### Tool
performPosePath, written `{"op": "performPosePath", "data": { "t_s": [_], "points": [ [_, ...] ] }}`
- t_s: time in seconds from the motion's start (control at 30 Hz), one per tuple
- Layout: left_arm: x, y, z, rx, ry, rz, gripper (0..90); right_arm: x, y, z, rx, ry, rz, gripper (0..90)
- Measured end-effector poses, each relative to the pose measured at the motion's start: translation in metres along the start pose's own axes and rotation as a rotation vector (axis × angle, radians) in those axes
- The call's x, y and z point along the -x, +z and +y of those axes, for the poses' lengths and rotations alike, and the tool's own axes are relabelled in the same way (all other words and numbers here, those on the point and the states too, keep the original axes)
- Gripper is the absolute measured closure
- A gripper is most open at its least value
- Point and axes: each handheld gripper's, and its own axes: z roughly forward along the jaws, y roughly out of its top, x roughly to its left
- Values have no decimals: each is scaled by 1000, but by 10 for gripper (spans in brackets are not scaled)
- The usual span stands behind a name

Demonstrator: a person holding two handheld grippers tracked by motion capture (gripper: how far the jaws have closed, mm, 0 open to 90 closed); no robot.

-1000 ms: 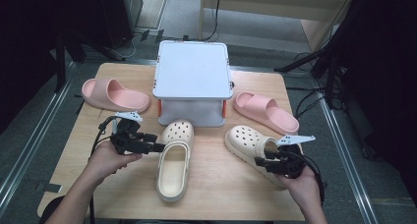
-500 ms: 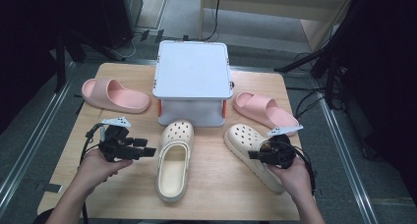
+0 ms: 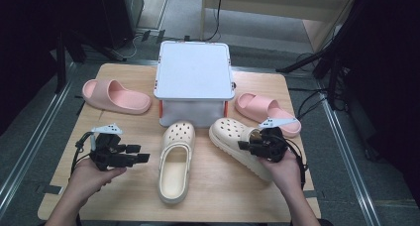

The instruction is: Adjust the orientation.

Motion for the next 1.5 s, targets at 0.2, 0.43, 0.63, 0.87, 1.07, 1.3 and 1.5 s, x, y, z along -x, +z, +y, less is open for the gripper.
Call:
{"op": "performPosePath", "data": {
  "t_s": [0.2,0.43,0.63,0.87,1.07,1.3,1.5],
  "points": [
    [4,-1,-5,5,7,5,415,-9,18,8,-36,10,-10,760],
    [6,-2,-8,15,32,8,462,-18,32,10,-80,-23,-47,758],
    [8,1,-6,11,37,4,470,-25,38,9,-78,-24,-66,759],
    [11,5,-4,-7,43,-28,582,-40,47,7,-82,-17,-67,753],
    [11,10,-1,-12,52,-28,585,-49,51,4,-95,-16,-46,714],
    [11,17,5,-30,52,-47,615,-59,52,1,-92,-44,-4,631],
    [11,19,12,-6,71,-40,679,-53,30,-4,-42,-25,24,675]
  ]
}}
